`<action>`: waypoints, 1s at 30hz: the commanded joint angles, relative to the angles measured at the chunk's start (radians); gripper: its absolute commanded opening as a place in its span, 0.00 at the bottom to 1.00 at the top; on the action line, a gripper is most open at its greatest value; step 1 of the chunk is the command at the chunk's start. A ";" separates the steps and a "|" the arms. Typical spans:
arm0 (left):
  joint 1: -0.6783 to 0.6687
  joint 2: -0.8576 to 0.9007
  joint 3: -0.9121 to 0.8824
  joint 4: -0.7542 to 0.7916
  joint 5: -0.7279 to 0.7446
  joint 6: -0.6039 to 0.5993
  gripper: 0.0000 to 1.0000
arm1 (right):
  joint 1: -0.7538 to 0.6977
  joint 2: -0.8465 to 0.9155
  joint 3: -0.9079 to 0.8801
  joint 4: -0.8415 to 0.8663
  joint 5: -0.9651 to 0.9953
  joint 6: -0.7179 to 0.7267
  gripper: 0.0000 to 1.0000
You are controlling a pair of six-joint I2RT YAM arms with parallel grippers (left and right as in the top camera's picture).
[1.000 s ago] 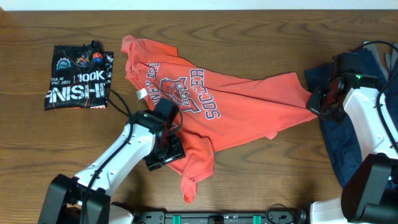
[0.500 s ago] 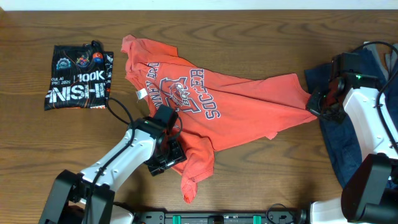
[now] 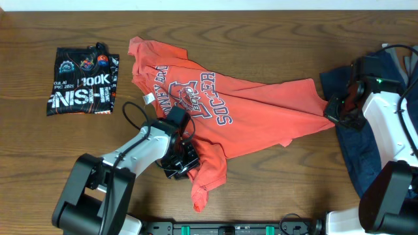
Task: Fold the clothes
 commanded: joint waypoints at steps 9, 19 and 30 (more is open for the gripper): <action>0.150 0.006 0.047 -0.132 -0.187 0.204 0.06 | -0.011 0.000 0.007 -0.003 0.018 -0.014 0.06; 0.332 -0.208 0.229 -0.394 -0.245 0.454 0.06 | -0.011 -0.006 0.013 -0.008 -0.058 -0.046 0.01; 0.479 -0.379 0.623 -0.605 -0.240 0.610 0.06 | -0.011 -0.202 0.232 -0.150 -0.060 -0.110 0.01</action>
